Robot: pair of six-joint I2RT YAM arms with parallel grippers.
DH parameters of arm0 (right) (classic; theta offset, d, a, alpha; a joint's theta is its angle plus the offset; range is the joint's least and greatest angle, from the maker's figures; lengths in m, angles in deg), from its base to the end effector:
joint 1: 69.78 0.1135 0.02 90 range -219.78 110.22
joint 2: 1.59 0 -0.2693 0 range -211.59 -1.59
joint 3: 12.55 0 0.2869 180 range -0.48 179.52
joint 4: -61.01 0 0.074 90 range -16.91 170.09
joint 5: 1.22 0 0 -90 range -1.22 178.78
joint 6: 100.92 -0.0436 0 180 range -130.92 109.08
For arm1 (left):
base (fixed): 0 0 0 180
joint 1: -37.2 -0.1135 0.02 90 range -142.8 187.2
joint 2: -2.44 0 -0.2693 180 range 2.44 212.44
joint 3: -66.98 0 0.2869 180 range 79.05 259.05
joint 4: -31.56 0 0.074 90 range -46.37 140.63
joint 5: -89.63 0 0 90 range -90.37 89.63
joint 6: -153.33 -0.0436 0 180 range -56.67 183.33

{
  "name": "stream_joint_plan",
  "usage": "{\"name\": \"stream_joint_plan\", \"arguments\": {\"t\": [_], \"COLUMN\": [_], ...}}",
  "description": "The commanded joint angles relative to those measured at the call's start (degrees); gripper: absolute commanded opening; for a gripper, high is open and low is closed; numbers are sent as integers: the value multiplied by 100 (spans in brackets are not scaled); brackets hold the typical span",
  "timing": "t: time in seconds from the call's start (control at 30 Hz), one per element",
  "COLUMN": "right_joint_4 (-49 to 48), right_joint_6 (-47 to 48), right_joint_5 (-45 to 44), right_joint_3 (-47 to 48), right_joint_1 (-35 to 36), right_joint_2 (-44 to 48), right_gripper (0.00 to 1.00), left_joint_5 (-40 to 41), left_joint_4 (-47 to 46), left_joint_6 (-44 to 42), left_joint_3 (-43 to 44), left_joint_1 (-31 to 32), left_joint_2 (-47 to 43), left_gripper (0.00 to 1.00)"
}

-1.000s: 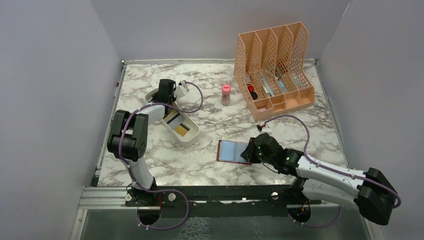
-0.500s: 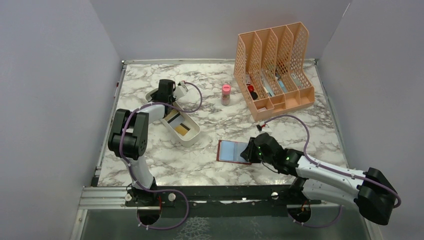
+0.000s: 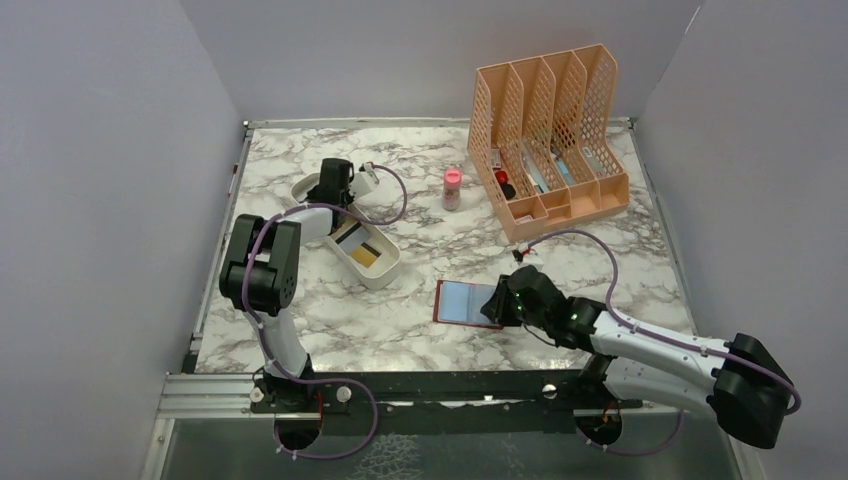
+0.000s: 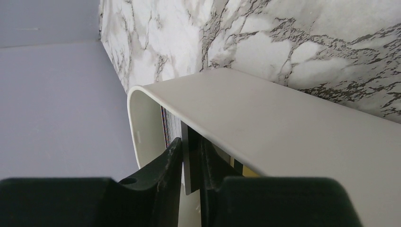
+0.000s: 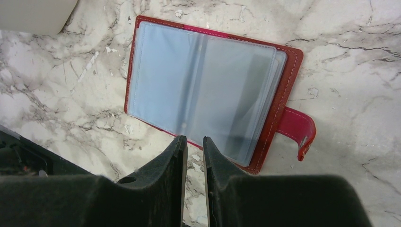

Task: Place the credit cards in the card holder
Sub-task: Pick up the credit card from the storage box.

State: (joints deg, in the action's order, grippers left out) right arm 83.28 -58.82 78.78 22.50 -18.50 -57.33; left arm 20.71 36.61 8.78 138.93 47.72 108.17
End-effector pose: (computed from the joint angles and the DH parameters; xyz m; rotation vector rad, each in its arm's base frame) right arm 0.1450 0.1688 0.1550 0.0206 2.4042 0.6599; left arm 0.4166 -0.0614 0.1413 1.0722 2.0646 0.8156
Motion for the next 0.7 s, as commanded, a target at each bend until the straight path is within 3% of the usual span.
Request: {"name": "stream_joint_plan", "arguments": {"t": [0.0, 0.53, 0.67], "right_joint_4": [-143, -133, -138], "right_joint_6": [95, 62, 63], "right_joint_5": [-77, -56, -61], "right_joint_3": [21, -6, -21], "right_joint_1": [13, 13, 13], "right_joint_2": [-50, 16, 32], "right_gripper": [24, 24, 24], "left_joint_5": [237, 332, 287], "left_joint_4": [-183, 109, 347], "left_joint_6": [-146, -252, -172], "left_joint_3": [34, 352, 484], "left_joint_1": [2, 2, 7], "left_joint_2": [-7, -150, -220], "left_gripper": [17, 16, 0]}}
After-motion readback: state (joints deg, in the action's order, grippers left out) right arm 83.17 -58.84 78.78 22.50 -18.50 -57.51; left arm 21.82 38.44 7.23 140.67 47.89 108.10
